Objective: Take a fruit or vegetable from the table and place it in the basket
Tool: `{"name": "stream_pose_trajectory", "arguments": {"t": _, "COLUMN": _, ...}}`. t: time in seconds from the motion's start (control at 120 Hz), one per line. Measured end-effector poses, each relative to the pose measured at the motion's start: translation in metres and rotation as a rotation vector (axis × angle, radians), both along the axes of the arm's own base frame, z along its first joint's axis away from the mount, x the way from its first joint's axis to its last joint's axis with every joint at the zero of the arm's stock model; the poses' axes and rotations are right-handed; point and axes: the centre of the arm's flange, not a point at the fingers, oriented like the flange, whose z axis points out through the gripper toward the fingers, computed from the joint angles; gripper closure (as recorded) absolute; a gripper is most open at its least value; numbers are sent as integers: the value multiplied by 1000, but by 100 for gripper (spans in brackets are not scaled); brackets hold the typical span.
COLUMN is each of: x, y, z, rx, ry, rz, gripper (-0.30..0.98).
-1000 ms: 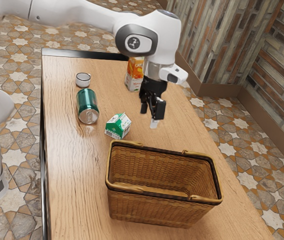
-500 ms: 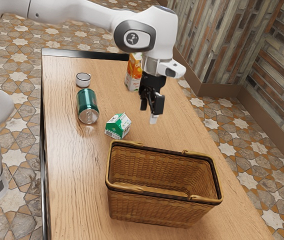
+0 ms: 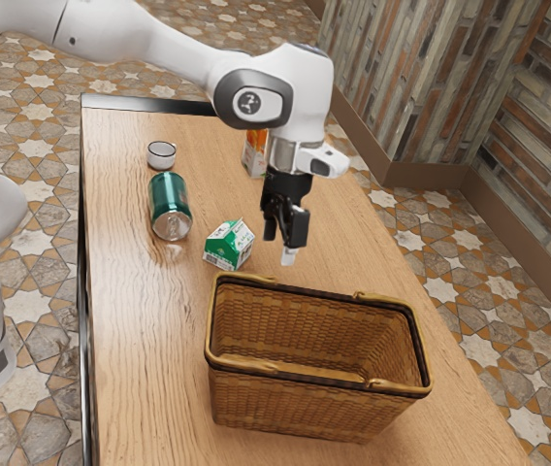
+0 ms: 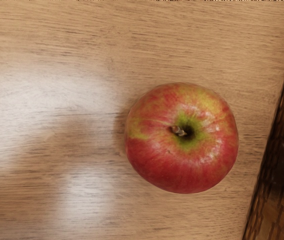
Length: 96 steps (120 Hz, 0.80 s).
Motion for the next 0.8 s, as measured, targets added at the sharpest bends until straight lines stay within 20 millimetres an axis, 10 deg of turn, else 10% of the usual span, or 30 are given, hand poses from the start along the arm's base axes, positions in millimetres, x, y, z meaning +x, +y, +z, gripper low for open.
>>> {"name": "stream_pose_trajectory", "arguments": {"t": 0.8, "x": 25, "y": -8, "z": -24, "rx": 52, "ry": -7, "rz": -14, "gripper": 0}}
